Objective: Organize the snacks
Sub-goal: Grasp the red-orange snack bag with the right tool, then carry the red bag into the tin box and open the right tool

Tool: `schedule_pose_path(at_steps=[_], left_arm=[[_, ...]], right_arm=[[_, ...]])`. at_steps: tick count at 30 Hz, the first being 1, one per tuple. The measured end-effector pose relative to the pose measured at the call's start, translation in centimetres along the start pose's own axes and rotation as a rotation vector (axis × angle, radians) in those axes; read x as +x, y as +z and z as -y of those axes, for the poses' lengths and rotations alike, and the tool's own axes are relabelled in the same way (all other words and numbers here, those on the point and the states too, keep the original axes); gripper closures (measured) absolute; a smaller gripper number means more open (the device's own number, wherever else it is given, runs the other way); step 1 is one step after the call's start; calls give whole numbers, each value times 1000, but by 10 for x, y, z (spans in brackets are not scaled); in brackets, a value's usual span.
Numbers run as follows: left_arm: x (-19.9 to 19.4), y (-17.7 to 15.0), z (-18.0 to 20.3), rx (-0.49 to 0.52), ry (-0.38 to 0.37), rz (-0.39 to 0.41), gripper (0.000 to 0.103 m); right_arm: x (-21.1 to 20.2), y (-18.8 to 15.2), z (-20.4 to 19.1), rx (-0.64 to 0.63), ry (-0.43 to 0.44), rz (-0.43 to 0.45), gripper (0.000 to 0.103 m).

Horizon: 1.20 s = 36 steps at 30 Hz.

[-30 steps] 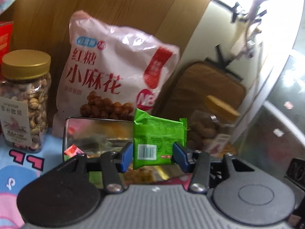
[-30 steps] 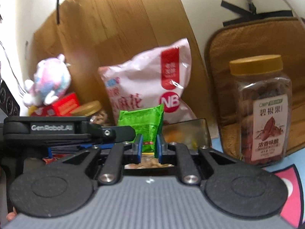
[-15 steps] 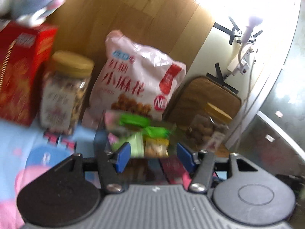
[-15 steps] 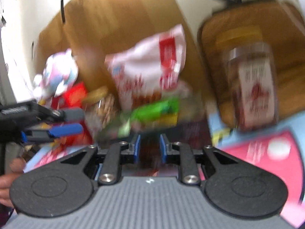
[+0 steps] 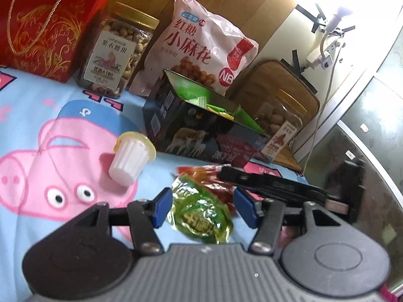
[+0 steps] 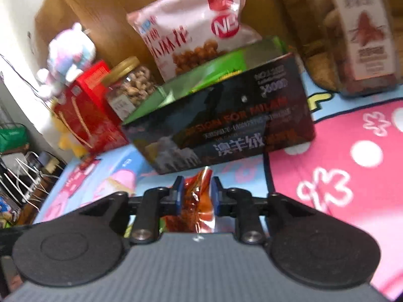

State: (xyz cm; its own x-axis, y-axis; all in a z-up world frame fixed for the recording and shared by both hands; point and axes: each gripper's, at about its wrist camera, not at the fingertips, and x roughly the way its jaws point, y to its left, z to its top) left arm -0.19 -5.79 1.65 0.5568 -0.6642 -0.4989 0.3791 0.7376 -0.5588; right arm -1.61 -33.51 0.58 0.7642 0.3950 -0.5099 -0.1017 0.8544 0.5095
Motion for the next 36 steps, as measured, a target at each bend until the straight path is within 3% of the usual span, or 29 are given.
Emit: schedule_pose_path(at_steps=[5, 9, 15, 20, 21, 22, 24, 25, 30, 36], left_arm=[[6, -5, 7, 0, -37, -25, 48], [21, -10, 28, 37, -86, -62, 38], [57, -20, 52, -6, -228, -189, 33], [64, -23, 51, -112, -342, -224, 35], [64, -22, 51, -127, -359, -223, 44], [63, -21, 50, -135, -372, -212, 63], [61, -17, 51, -127, -359, -201, 80], [59, -14, 50, -120, -340, -188, 84], [52, 17, 48, -84, -291, -131, 84], [56, 76, 51, 31, -129, -7, 83]], right_arm=[[-60, -25, 10, 68, 10, 120, 90], [-95, -42, 32, 193, 21, 183, 91], [-113, -59, 82, 611, 269, 179, 92], [-110, -60, 86, 729, 435, 190, 92], [-109, -58, 85, 720, 437, 191, 92], [-110, -56, 83, 704, 428, 190, 92], [-109, -52, 81, 676, 412, 184, 92], [-106, -49, 80, 670, 412, 182, 92], [-92, -16, 60, 534, 378, 173, 91], [-52, 53, 22, 260, 294, 204, 91]])
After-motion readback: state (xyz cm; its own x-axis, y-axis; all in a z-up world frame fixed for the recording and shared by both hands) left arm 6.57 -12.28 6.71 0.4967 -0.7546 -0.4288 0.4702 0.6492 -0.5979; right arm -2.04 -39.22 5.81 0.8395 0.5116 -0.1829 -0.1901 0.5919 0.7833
